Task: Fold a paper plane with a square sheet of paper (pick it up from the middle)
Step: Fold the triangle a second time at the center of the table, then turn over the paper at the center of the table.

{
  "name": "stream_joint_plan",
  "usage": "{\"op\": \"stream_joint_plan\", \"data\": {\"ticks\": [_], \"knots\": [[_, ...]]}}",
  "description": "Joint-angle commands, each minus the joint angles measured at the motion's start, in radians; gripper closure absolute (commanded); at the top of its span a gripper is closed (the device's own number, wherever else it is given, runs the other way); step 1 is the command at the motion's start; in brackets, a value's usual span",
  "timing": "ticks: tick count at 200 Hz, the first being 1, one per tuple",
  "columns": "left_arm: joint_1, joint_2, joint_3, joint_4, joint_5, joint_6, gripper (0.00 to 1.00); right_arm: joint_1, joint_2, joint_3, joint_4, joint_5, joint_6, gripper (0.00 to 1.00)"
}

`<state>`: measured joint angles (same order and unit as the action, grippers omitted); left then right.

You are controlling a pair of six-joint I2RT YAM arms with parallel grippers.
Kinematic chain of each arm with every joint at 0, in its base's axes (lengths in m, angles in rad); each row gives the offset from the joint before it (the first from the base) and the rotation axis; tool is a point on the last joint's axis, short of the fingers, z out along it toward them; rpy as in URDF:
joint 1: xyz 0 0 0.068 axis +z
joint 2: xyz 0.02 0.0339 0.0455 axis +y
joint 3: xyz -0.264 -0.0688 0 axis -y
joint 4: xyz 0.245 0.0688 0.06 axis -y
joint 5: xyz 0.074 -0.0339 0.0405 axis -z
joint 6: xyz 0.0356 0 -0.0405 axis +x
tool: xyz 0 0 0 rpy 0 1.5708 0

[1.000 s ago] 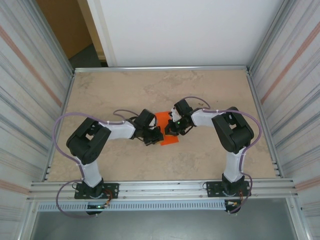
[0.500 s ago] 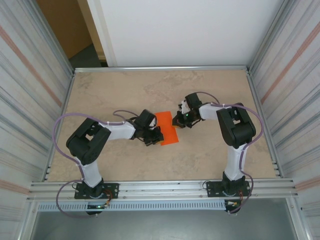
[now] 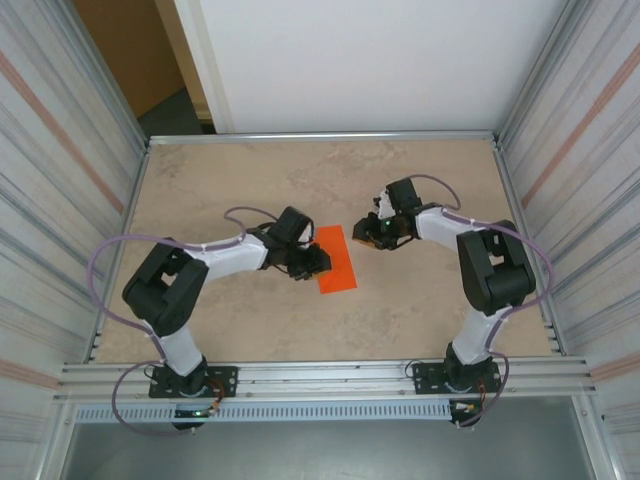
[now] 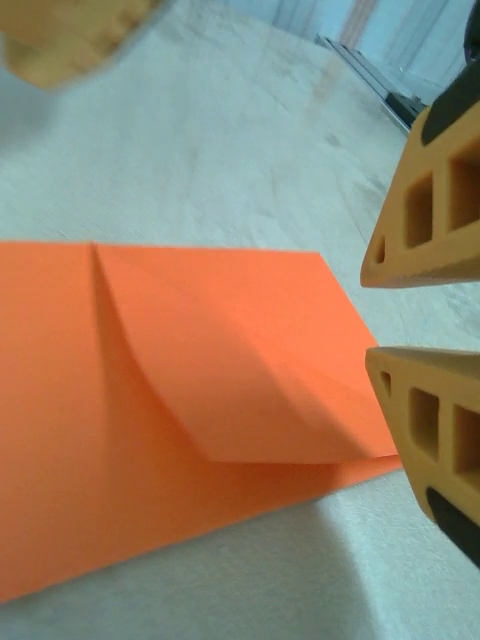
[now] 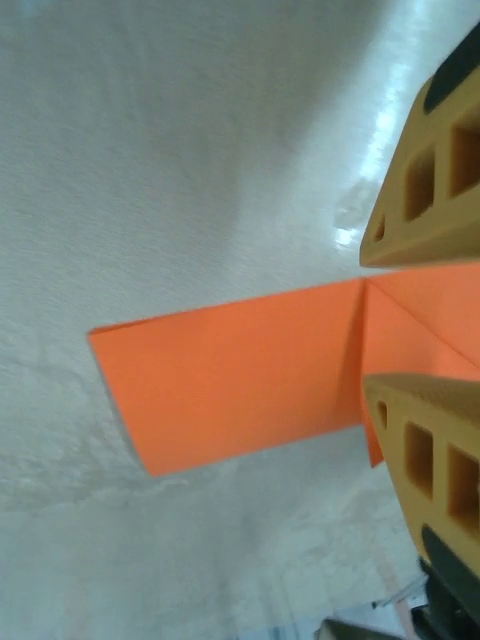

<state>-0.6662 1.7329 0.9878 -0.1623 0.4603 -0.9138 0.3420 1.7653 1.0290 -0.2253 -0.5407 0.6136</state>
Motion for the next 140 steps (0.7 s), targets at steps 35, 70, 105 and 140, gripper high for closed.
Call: {"op": "stream_joint_plan", "data": {"ticks": [35, 70, 105, 140], "knots": [[0.039, 0.073, 0.040, 0.087, 0.058, 0.011, 0.72, 0.046, -0.086, -0.086, -0.014, 0.052, 0.107, 0.50], [0.054, 0.104, 0.049, 0.093, 0.022, 0.027, 0.72, 0.050, -0.072, -0.085, -0.005, 0.034, 0.135, 0.54], [0.068, 0.127, 0.023, 0.098, -0.002, 0.020, 0.72, 0.066, -0.062, -0.095, 0.020, 0.008, 0.170, 0.57], [0.070, 0.148, 0.006, 0.092, -0.015, 0.012, 0.72, 0.115, -0.035, -0.089, 0.034, 0.001, 0.192, 0.57]]}}
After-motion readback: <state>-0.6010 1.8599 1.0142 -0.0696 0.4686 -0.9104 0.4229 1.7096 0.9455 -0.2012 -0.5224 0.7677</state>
